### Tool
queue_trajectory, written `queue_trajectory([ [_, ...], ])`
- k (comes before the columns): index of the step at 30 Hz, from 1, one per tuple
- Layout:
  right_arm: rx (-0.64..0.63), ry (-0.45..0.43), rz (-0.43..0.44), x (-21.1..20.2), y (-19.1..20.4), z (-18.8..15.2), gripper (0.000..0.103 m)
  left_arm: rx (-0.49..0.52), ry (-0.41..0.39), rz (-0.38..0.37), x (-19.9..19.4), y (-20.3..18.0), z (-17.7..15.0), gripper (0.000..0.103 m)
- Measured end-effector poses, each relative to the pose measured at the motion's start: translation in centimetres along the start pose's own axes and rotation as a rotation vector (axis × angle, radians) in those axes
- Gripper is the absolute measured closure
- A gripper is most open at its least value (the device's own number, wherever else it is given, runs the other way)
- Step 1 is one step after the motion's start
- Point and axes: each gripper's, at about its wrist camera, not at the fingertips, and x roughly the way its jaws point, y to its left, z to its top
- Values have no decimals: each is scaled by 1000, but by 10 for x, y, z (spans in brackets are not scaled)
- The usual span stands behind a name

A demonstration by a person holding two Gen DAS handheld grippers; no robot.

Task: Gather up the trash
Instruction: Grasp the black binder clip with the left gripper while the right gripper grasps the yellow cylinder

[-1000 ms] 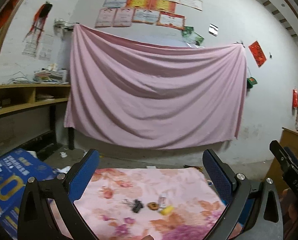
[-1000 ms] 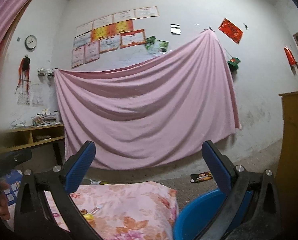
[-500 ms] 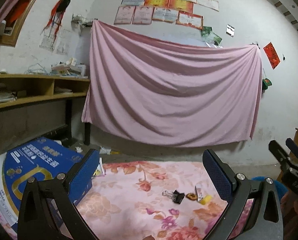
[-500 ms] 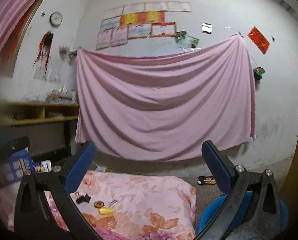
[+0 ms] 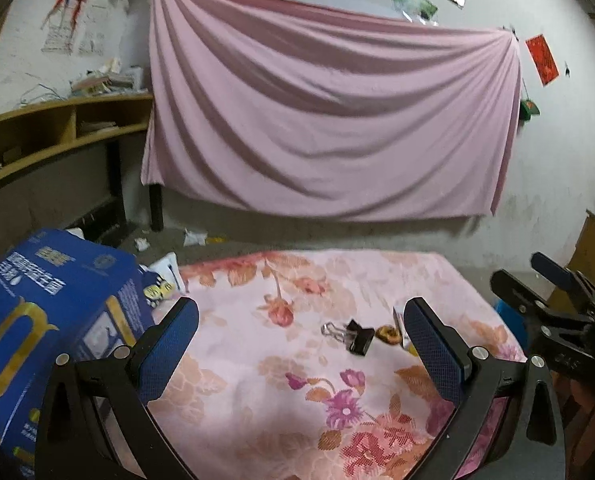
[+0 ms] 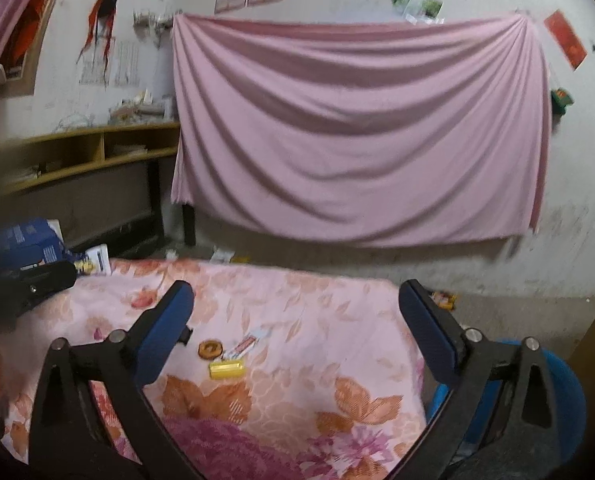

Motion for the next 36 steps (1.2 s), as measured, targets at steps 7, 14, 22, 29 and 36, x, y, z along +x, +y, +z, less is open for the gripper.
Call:
queue_trajectory([
  [7,50,125,66,23,-9,-4,17,23,133,-81,32,-5,-3,27],
  [14,87,233,104,42,-13,-8,21,69,283,-163,65,-19,-9,51],
  [22,116,298,125,53,-17,-12,22,84,395,-189,99,-28,-9,71],
  [29,87,343,144,60,-10,-14,22,66,430,-206,111,-22,-11,84],
  [36,80,401,212,68,-4,-19,22,30,417,-209,105,-14,-10,85],
])
